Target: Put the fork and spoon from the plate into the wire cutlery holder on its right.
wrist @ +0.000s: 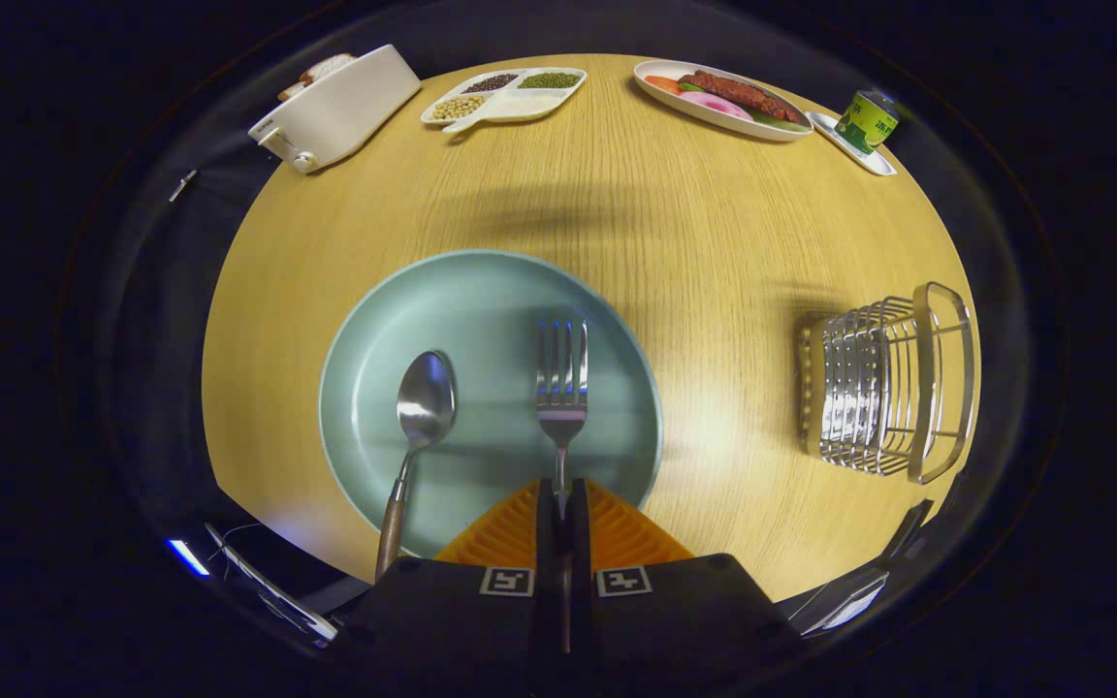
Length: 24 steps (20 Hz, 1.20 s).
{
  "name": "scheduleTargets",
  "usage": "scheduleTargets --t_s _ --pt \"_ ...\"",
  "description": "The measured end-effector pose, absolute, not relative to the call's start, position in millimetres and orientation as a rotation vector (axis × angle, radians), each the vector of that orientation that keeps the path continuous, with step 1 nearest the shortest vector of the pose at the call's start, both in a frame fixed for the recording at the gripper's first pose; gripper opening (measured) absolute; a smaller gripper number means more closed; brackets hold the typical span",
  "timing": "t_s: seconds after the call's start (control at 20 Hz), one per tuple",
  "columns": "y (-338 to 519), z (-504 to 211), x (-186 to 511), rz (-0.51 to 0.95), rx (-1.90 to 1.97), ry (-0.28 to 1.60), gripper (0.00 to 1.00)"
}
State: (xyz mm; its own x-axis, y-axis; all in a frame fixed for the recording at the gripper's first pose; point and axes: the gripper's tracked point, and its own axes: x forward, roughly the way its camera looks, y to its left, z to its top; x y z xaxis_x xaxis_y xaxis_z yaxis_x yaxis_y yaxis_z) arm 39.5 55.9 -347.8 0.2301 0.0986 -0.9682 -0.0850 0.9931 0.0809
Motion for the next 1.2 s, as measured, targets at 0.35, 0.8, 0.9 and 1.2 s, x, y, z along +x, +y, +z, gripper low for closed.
scheduleTargets --t_s 0.35,0.8,0.9,1.2 --pt "29 -272 34 0.238 0.032 1.323 0.09" --pt "-79 -229 31 0.257 -0.148 1.418 0.09" --pt "-103 -227 34 0.251 -0.178 1.452 0.08" --pt "-136 -242 38 0.246 -0.201 1.599 0.09"
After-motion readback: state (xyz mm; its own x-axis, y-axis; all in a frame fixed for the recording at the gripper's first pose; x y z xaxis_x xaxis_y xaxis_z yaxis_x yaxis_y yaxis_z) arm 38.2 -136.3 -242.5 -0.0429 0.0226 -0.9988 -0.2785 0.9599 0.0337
